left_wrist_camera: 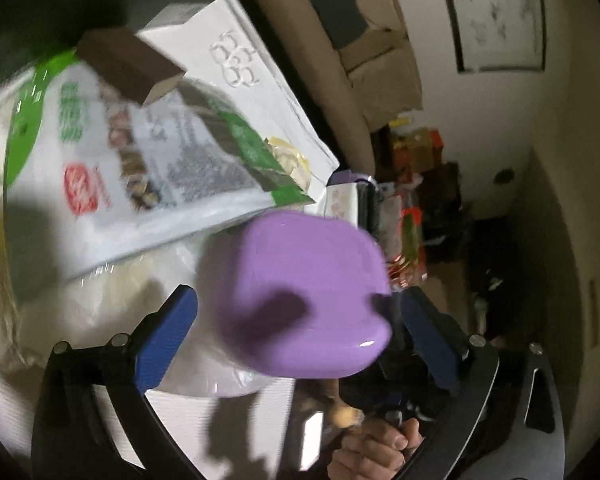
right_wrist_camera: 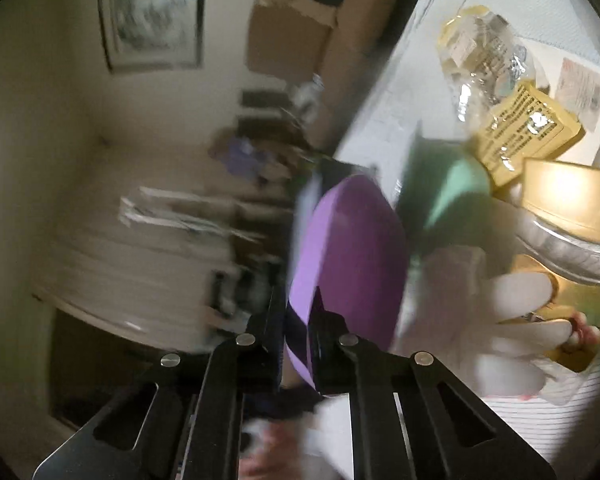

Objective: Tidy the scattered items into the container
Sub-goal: 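Grasp the purple plastic lid with the left gripper and lift it, then carry the purple lid toward the white box with the left gripper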

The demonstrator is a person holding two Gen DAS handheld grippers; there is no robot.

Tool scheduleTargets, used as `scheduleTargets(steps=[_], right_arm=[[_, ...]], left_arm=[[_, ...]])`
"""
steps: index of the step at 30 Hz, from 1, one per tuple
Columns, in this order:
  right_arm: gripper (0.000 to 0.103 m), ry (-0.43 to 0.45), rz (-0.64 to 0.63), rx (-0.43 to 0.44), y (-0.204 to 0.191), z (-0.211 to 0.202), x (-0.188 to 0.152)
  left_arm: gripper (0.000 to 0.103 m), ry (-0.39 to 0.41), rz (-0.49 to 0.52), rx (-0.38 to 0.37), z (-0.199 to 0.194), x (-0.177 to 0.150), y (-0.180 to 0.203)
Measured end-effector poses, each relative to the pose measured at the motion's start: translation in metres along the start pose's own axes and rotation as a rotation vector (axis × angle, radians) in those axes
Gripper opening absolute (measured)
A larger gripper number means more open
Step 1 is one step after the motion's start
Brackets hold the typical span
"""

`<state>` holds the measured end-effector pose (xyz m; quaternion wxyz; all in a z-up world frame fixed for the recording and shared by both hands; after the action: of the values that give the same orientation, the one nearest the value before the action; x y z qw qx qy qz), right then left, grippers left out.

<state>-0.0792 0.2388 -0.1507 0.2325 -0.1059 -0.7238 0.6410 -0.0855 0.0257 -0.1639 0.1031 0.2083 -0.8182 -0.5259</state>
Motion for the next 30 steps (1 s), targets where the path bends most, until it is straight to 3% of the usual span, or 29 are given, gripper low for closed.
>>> scheduleTargets(steps=[3,6,8,9,10,11,12,13,14,16,17,18,21,24,27,28,30], right_arm=[[0.008,0.065,0.161,0.237,0.006,-0.012,0.007],[0.008,0.044,0.256,0.341,0.011,-0.009,0.008],[0.008,-0.039,0.259,0.266,0.016,0.005,-0.001],[0.008,-0.074,0.246,0.226,0.017,0.010,-0.005],[0.010,-0.104,0.229,0.183,0.017,0.015,-0.008],[0.022,-0.122,0.203,0.128,0.017,0.018,-0.009],[0.027,-0.123,0.176,0.070,0.018,0.018,-0.007],[0.047,-0.117,0.150,0.000,0.019,0.016,-0.003],[0.078,-0.104,0.121,-0.092,0.021,0.012,0.003],[0.102,-0.062,0.057,-0.253,0.023,0.000,0.017],[0.102,-0.032,0.007,-0.332,0.020,-0.010,0.025],[0.102,-0.001,-0.045,-0.385,0.015,-0.021,0.031],[0.102,0.090,-0.227,-0.510,-0.014,-0.057,0.044],[0.102,0.104,-0.396,-0.662,-0.029,-0.077,0.041],[0.102,0.011,-0.488,-0.861,-0.015,-0.089,0.032],[0.102,-0.053,-0.479,-0.888,-0.001,-0.087,0.023],[0.102,-0.184,-0.342,-0.868,0.029,-0.086,0.004]], left_arm=[[0.103,-0.057,-0.048,-0.055,0.013,-0.008,-0.003],[0.102,-0.070,-0.106,-0.191,0.024,-0.011,0.004],[0.099,-0.025,-0.125,-0.254,0.021,-0.006,0.007],[0.093,0.015,-0.123,-0.262,0.017,-0.002,0.007],[0.078,0.062,-0.096,-0.246,0.013,0.003,0.008],[0.033,0.091,-0.051,-0.221,0.009,0.007,0.010],[0.018,0.100,-0.008,-0.184,0.008,0.011,0.013],[0.016,0.103,0.017,-0.174,0.006,0.014,0.017],[0.013,0.109,0.026,-0.201,0.001,0.017,0.021],[0.013,0.172,0.070,-0.266,-0.020,0.025,0.035],[0.013,0.228,0.124,-0.255,-0.035,0.030,0.043],[0.013,0.280,0.180,-0.219,-0.046,0.035,0.050],[0.013,0.477,0.401,-0.007,-0.078,0.039,0.074],[0.013,0.567,0.554,0.175,-0.080,0.034,0.089],[0.013,0.603,0.671,0.349,-0.063,0.024,0.095],[0.013,0.598,0.683,0.369,-0.059,0.023,0.097],[0.013,0.580,0.679,0.382,-0.046,0.024,0.098]])
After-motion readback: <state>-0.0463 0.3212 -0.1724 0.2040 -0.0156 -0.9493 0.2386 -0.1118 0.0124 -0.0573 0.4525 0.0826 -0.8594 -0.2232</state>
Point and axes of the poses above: each gripper's, at about its wrist camera, not at the fingertips, and z roughly the way its jaws point, y to its right, x to its top, the point moved 6 cm from there along z, roughly the way its jaws point, and after that the axes turned 6 degrees about -z, right-handed, at the moved point
